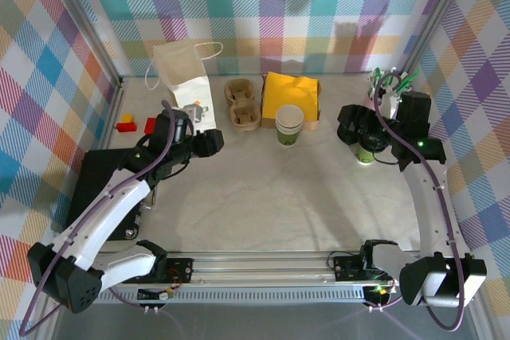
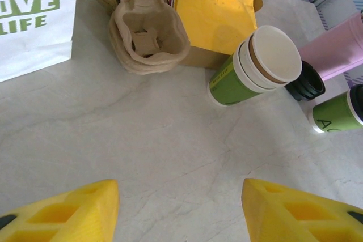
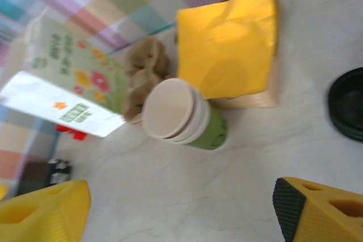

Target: Pack the takeout coffee

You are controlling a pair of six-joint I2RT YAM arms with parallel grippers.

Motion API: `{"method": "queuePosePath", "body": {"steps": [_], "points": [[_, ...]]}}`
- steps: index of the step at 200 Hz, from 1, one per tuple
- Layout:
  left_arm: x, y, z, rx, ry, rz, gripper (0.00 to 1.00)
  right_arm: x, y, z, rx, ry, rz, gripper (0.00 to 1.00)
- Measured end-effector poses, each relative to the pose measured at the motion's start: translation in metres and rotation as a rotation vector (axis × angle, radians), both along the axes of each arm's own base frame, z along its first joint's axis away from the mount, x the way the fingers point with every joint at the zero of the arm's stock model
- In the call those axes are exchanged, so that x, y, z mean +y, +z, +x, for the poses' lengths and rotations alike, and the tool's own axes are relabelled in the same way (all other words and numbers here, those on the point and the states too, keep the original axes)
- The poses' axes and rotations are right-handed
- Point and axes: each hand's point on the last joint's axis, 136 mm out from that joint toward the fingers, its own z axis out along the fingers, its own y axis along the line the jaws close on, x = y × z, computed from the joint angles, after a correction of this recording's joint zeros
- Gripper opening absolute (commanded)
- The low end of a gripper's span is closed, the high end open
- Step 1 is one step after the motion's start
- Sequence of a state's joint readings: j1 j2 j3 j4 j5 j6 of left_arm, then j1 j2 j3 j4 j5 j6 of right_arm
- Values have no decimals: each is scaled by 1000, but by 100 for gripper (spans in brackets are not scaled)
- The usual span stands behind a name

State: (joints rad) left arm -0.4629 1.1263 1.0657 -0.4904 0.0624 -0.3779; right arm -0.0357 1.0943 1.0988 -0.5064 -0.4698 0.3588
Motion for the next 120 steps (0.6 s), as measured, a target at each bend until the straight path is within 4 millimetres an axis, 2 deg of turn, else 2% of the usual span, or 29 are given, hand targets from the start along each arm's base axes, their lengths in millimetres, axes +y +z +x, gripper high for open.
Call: {"method": "queuePosePath", "body": {"steps": [38, 68, 90, 120], "points": [[-20, -16, 27, 47, 5, 13, 57, 47, -22, -13, -4, 169, 59, 84], [-40, -43, 52, 99, 28, 44, 56, 78, -48, -19, -17, 268, 35, 82], [-48, -66, 72, 139, 70, 83, 56, 83, -70, -17, -25, 271, -2, 82], [-50, -93, 97, 176, 148, 134, 56, 74, -93, -11, -37, 216, -49, 82]]}}
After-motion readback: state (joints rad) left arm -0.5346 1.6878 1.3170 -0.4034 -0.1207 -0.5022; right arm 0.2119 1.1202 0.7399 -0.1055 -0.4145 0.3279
